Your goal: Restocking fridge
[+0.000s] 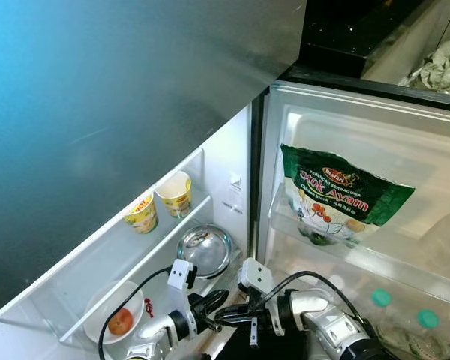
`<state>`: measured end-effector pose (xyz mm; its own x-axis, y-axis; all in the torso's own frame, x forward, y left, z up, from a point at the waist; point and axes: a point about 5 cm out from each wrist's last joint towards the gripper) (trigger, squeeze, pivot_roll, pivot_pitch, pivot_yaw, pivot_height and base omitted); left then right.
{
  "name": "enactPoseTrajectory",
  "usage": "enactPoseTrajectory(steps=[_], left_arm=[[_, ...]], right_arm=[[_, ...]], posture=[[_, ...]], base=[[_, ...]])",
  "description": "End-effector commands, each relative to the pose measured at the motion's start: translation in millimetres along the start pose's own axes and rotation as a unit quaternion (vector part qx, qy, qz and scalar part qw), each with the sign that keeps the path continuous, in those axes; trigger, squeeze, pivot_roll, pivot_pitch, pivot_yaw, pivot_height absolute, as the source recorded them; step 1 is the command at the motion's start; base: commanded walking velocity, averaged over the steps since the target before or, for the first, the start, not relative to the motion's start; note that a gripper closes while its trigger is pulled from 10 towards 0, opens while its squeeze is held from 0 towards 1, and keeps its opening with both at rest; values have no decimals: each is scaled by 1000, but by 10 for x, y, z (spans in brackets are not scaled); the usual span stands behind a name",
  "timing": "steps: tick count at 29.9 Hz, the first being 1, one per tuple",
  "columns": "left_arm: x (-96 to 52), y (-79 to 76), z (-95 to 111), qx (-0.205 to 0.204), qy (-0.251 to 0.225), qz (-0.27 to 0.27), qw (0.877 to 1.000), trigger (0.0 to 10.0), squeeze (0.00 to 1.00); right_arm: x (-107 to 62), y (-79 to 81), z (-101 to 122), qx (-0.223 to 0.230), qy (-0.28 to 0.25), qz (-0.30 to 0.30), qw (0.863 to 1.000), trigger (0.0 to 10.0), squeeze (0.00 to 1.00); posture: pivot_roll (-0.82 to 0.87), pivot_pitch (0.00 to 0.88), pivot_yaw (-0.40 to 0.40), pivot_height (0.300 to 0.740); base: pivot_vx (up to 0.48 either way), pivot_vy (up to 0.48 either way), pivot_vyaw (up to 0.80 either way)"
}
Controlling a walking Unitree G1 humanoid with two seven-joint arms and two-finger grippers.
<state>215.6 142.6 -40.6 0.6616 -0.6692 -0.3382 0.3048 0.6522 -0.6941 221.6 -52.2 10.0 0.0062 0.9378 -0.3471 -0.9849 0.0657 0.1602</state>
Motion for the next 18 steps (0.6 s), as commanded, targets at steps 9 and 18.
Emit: enactPoseTrajectory(steps=[9,18], left_arm=[[-124,127,-111,-27,10,52,998,10000,0],[-174,172,-159,-36,15,71,997,10000,0]], right_arm=[[-73,-33,7,16,-19,-14,1000,10000,0],[-133,-51,-45,30,-14,-23,999,10000,0]], posture=[[-37,0,31,692],[-39,0,29,731]], base=[[0,0,0],[0,0,0]])
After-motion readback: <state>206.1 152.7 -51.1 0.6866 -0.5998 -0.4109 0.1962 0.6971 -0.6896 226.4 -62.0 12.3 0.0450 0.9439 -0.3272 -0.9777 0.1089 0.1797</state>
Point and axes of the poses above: a point about 5 cm out from each wrist's last joint towards the gripper, its own x axis pointing out of the wrist towards the gripper, its own z axis along the axis of the wrist's last joint, y = z × x, and after that the axes turned 14 degrees about -x, right-handed
